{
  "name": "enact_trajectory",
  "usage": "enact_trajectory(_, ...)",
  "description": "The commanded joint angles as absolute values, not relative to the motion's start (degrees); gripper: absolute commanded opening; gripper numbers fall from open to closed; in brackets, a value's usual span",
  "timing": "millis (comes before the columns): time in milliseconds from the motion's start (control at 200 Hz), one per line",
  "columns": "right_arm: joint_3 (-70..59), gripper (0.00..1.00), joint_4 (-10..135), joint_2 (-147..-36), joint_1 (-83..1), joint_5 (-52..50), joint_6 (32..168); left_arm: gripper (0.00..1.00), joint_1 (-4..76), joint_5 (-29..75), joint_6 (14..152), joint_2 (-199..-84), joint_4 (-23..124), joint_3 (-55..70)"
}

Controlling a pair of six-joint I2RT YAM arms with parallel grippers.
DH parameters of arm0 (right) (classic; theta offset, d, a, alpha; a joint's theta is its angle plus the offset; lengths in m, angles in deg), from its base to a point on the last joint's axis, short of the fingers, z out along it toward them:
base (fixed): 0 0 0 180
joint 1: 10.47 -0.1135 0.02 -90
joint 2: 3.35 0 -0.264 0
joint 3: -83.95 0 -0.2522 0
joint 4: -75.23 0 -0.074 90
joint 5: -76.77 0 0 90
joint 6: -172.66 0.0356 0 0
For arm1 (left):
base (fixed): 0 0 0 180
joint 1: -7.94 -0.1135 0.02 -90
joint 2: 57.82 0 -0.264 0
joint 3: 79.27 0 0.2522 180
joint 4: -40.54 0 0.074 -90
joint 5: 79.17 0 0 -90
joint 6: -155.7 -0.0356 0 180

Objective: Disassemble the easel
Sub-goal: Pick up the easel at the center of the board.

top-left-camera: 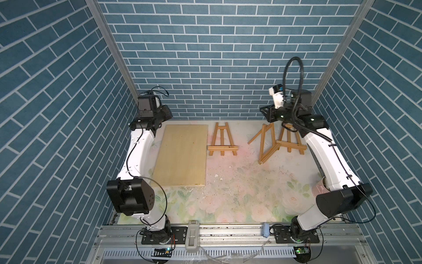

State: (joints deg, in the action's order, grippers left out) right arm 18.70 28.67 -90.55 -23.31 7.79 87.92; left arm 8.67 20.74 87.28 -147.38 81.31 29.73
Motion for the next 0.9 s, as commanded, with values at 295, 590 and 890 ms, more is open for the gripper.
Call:
enact_trajectory(295, -9.8, 0.31, 34.8, -82.4, -5.1, 19.6, 84.1, 0.22, 34.5, 7.6, 91.7, -142.9, 79.9, 22.0)
enact_trajectory(590, -14.7, 0.41, 47.1, -88.5, -4.1, 22.7, 79.9, 0.22, 38.4, 9.8, 93.9, -152.0, 81.0, 29.4)
enact_trajectory(890, -12.9, 0.43, 50.6, -95.2, -4.2, 20.1, 75.3, 0.23, 38.0, 7.4, 92.0, -152.3, 86.3, 32.7)
